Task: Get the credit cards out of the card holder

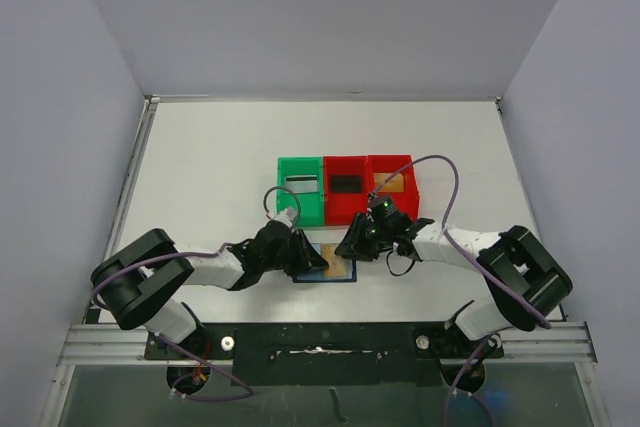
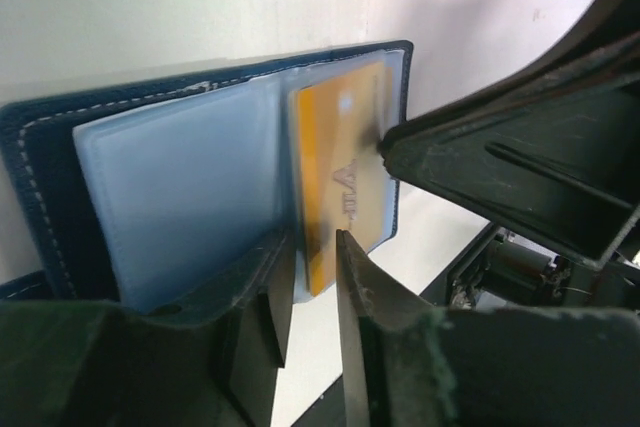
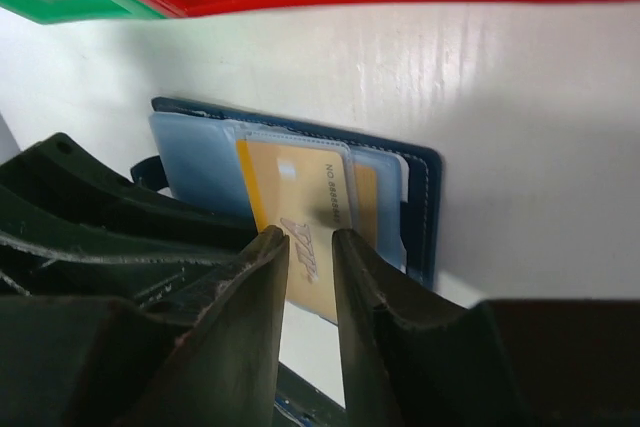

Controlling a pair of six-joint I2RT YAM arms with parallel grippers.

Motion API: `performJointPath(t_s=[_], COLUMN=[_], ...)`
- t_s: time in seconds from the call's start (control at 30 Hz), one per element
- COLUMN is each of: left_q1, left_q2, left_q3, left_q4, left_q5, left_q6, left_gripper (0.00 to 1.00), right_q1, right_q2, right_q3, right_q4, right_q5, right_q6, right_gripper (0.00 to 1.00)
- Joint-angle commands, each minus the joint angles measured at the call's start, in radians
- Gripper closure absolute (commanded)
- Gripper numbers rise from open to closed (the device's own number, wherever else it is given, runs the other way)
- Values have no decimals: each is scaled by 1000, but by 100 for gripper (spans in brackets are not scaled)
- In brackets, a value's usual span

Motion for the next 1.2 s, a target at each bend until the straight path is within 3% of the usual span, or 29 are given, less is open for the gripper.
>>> performJointPath(t_s=[0.0,0.3,0.47,0.63,0.87,1.17], left_q1=[5,8,18,47,47,11], left_q2=[11,7,17,48,28,16], left_q3=[38,4,-6,-66,-30,20], left_q4=[22,73,127,272,138,58], left_q5=[32,13,17,52,26,5], left_q6=[27,8,-20,-67,-9,22], left_gripper=[72,70,79,100,100,100], right_q1=[-9,-27,-27,-28,-37,-23], right_q2=[74,91,68,29,-55,12], right_q3=[-41,-50,-42,14,138,124], right_q4=[79,49,12,-79,-251,-179], right_q5=[-55,-38,-19,-7,76,-26], right_q6=[-3,-23,-29,-73,-132,-147], right_gripper=[73,76,76,76,75,76])
